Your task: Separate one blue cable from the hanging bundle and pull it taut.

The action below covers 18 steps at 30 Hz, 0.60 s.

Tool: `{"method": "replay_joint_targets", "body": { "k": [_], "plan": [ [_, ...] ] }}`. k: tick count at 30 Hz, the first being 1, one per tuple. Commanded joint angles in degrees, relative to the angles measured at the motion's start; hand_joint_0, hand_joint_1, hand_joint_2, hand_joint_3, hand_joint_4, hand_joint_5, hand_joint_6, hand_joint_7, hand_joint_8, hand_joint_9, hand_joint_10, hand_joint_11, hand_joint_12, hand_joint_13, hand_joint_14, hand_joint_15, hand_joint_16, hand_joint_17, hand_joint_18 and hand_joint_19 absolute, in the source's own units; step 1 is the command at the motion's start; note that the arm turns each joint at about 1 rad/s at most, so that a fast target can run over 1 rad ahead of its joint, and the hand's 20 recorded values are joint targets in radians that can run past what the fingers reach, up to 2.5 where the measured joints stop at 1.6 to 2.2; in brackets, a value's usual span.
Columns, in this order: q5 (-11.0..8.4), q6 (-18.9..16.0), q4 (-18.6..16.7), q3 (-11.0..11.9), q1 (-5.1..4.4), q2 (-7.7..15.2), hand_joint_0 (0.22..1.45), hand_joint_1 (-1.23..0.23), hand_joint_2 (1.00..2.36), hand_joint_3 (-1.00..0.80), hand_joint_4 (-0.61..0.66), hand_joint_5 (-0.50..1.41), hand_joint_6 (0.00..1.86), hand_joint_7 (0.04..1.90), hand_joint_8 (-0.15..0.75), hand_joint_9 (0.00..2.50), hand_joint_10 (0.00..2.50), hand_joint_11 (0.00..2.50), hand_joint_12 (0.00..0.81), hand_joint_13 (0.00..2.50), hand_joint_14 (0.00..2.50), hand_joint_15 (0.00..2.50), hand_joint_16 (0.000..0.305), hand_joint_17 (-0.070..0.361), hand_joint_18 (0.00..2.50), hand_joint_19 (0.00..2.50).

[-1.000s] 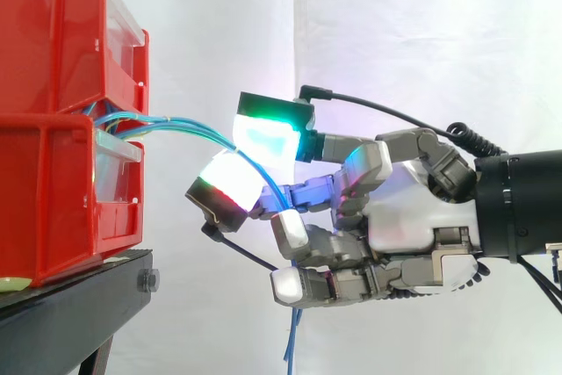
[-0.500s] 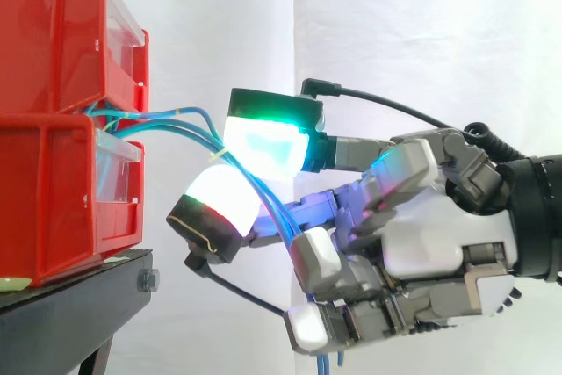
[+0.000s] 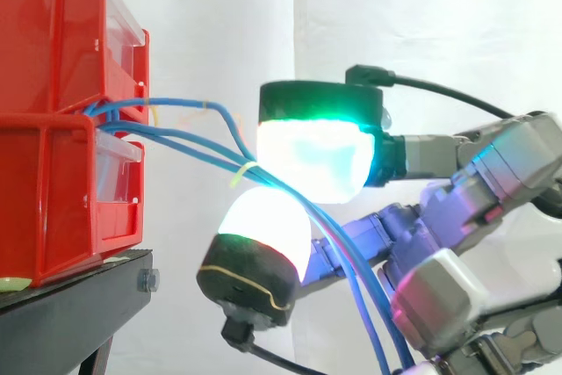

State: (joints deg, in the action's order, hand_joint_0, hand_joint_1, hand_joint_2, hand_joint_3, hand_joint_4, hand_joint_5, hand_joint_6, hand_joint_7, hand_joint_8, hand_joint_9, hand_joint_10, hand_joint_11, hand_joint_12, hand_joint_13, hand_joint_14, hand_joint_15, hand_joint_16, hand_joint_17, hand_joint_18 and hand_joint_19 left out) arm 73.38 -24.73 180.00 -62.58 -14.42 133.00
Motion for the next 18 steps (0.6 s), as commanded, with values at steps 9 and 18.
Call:
{"method": "replay_joint_targets", "body": {
  "k": [9, 18],
  "plan": [
    [0.19, 1.3, 1.0, 0.0, 0.70, -0.1, 0.75, -0.70, 1.02, -0.15, 0.10, 0.14, 0.51, 1.27, 0.208, 1.94, 0.02, 0.46, 0.337, 1.38, 0.02, 0.52, 0.049, 0.110, 0.94, 0.55],
    [0.19, 3.3, 1.5, 0.0, 1.85, -1.3, 0.75, -0.70, 1.02, -0.15, 0.10, 0.14, 0.50, 1.27, 0.205, 1.94, 0.02, 0.46, 0.337, 1.39, 0.02, 0.53, 0.049, 0.110, 0.94, 0.54]
  ]
}}
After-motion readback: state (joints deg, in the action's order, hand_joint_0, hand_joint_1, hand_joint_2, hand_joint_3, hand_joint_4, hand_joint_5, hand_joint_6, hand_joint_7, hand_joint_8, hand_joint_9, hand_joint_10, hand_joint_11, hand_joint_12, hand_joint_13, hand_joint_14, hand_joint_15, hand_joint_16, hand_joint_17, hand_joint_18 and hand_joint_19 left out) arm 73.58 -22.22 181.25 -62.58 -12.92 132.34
